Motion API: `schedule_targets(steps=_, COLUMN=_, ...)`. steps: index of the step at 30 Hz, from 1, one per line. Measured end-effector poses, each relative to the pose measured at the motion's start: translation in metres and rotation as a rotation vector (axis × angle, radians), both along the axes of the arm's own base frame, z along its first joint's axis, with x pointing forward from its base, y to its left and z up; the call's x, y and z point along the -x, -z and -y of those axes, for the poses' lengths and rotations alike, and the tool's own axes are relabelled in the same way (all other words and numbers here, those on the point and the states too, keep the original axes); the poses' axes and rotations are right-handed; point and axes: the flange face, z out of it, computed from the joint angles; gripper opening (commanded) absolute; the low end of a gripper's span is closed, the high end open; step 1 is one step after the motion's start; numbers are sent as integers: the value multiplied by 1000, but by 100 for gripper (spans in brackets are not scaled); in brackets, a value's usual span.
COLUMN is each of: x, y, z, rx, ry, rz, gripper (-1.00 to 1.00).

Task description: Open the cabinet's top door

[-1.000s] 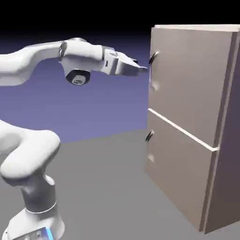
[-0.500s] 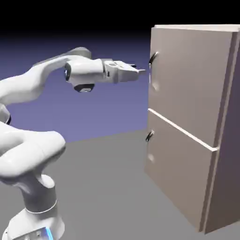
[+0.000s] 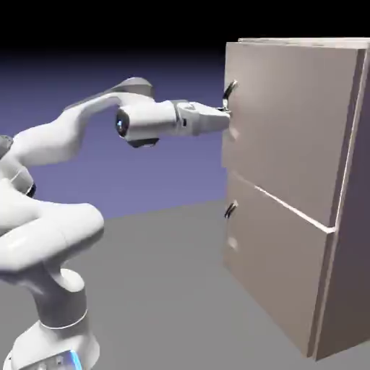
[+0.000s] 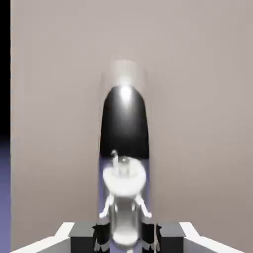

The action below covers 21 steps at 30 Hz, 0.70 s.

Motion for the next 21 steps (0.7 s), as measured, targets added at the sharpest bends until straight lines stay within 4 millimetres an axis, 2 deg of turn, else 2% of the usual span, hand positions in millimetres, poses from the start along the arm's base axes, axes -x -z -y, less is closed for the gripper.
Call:
schedule_targets(steps=5, x=49, y=0, z=31, rx=0, ry=-145, rz=0, gripper=-100)
schedule_targets(steps=9, x=79, y=0, z=55, rx=0, ry=-242, rz=0, gripper=-100)
schedule_targets(steps=14, x=106, y=0, z=82, rx=0, ry=-338, rz=0, gripper=-100)
schedule_targets(steps=21, x=134, y=0, z=117, rx=0, ry=-450, rz=0, gripper=-100)
